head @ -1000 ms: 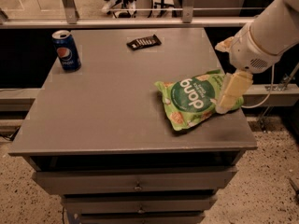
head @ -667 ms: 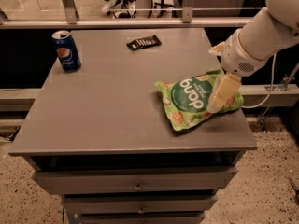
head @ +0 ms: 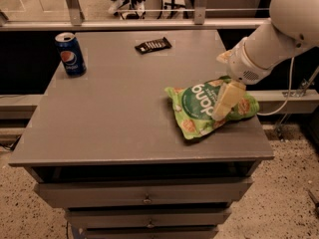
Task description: Move green rice chip bag near pepsi can
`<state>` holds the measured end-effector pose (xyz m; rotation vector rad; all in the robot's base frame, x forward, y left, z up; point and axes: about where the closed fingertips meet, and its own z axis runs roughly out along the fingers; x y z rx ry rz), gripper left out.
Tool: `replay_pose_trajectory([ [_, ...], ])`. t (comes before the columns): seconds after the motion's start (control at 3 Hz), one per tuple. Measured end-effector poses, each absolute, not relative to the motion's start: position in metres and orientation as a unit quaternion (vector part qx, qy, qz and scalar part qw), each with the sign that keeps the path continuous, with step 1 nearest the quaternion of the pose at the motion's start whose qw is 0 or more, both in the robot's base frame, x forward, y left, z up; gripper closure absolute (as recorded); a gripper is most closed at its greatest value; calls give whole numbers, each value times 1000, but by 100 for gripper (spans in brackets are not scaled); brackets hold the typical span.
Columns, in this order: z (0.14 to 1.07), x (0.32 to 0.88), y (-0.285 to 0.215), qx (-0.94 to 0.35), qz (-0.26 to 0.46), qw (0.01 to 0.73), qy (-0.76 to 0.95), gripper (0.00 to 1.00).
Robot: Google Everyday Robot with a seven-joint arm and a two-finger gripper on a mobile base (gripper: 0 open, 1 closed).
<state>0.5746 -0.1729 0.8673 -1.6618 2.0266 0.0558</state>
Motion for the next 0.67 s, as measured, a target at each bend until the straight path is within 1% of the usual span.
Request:
replay_pose_trajectory([
  [0.33,861,574,-169,-612,30,263,745,16],
  [0.67,860,570,-176,-610,38,266,746,39],
])
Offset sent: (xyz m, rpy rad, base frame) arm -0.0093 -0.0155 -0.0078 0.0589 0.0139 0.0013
